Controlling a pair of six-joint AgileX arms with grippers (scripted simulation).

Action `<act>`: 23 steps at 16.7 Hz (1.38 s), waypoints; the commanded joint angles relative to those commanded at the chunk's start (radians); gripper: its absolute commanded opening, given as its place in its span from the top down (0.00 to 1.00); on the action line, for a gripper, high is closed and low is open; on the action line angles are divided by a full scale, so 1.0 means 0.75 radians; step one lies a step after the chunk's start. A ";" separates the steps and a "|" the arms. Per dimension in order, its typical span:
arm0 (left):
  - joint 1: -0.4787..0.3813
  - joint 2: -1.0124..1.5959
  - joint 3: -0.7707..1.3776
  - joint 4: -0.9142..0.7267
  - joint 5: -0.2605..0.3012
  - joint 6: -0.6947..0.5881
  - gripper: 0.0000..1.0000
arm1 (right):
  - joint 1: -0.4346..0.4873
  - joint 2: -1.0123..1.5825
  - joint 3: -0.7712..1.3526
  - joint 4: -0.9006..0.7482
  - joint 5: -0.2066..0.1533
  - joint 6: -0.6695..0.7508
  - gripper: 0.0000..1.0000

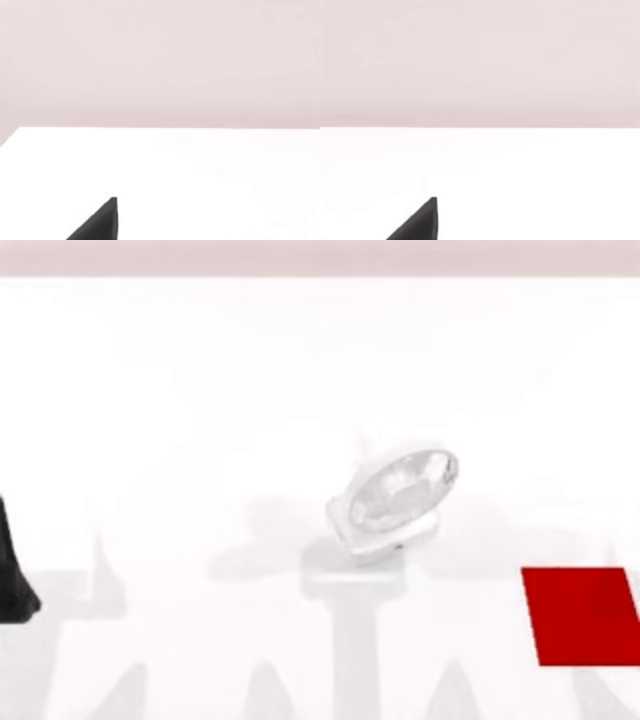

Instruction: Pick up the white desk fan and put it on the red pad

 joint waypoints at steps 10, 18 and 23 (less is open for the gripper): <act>0.000 0.000 0.000 0.000 0.000 0.000 0.00 | 0.153 0.491 0.482 -0.400 0.001 -0.316 0.00; 0.000 0.000 0.000 0.000 0.000 0.000 0.00 | 0.447 1.582 1.635 -1.146 0.002 -0.923 0.00; 0.000 0.000 0.000 0.000 0.000 0.000 0.00 | 0.629 2.202 2.311 -1.595 -0.001 -1.297 0.00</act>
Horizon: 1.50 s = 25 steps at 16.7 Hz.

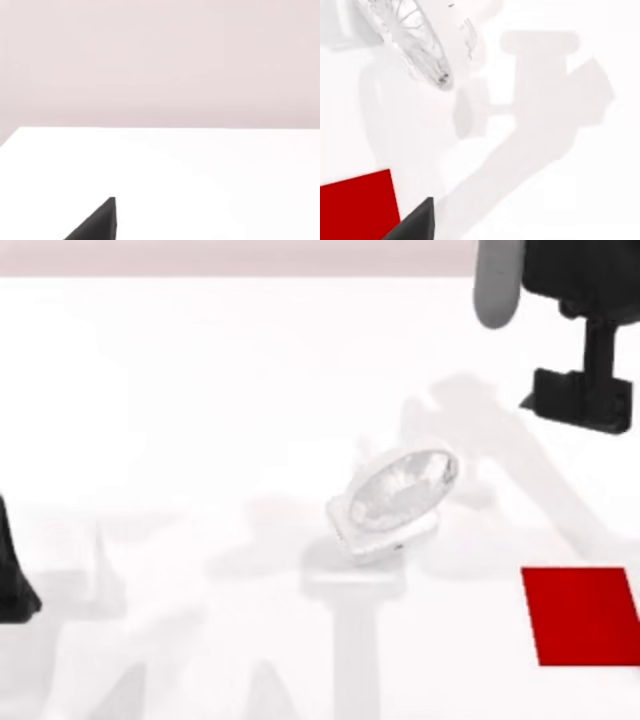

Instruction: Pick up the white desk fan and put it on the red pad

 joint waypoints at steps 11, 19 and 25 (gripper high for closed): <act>0.000 0.000 0.000 0.000 0.000 0.000 0.00 | 0.227 0.813 0.804 -0.596 0.005 -0.471 0.00; 0.000 0.000 0.000 0.000 0.000 0.000 0.00 | 0.227 0.804 0.750 -0.549 0.005 -0.474 0.00; 0.000 0.000 0.000 0.000 0.000 0.000 0.00 | 0.231 0.748 0.449 -0.314 0.004 -0.471 0.00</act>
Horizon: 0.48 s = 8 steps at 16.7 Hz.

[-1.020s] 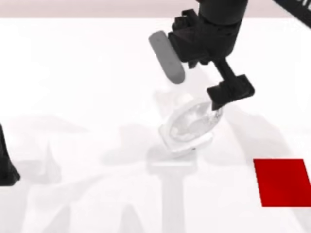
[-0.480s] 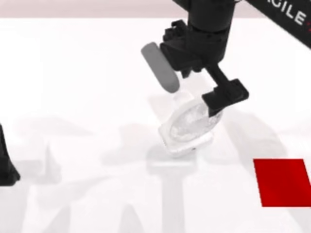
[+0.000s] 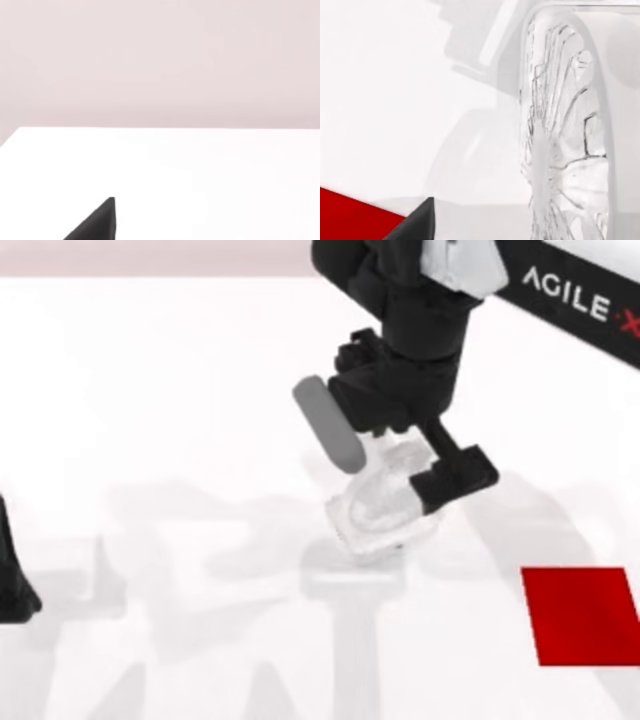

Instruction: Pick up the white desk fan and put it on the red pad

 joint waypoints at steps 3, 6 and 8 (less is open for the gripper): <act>0.000 0.000 0.000 0.000 0.000 0.000 0.00 | 0.001 -0.006 -0.035 0.033 0.000 0.000 0.00; 0.000 0.000 0.000 0.000 0.000 0.000 0.00 | 0.001 -0.006 -0.035 0.033 0.000 0.000 0.08; 0.000 0.000 0.000 0.000 0.000 0.000 0.00 | 0.001 -0.006 -0.035 0.033 0.000 0.000 0.23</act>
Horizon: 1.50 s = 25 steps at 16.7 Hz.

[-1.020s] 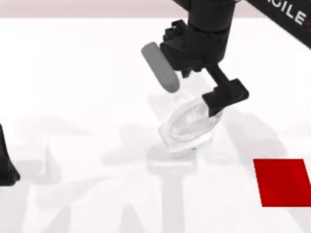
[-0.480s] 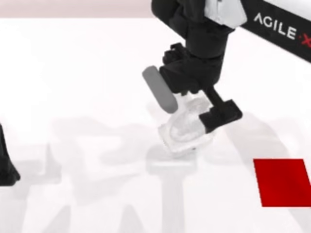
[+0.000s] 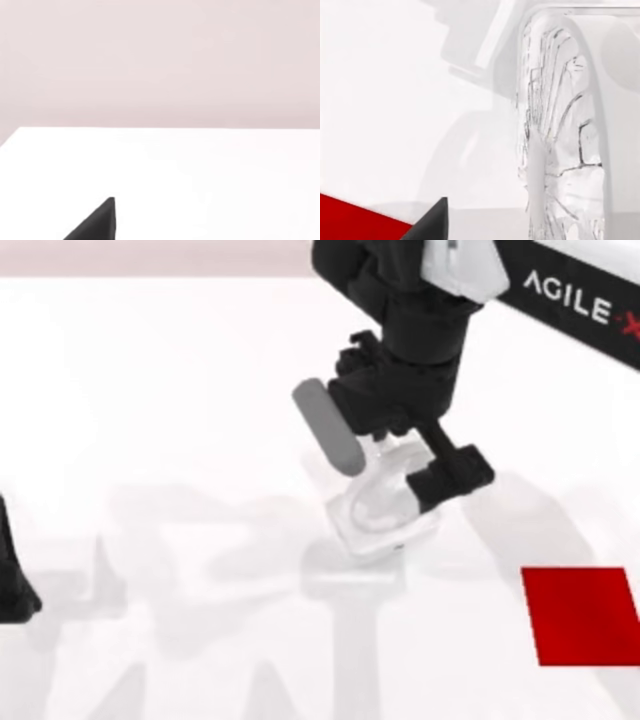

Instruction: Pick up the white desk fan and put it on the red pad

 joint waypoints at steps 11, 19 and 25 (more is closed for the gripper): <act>0.000 0.000 0.000 0.000 0.000 0.000 0.00 | 0.000 0.000 0.000 0.000 0.000 0.000 1.00; 0.000 0.000 0.000 0.000 0.000 0.000 0.00 | -0.004 -0.007 0.002 0.000 0.000 0.001 1.00; 0.000 0.000 0.000 0.000 0.000 0.000 0.00 | 0.000 0.033 0.230 -0.170 0.000 0.001 1.00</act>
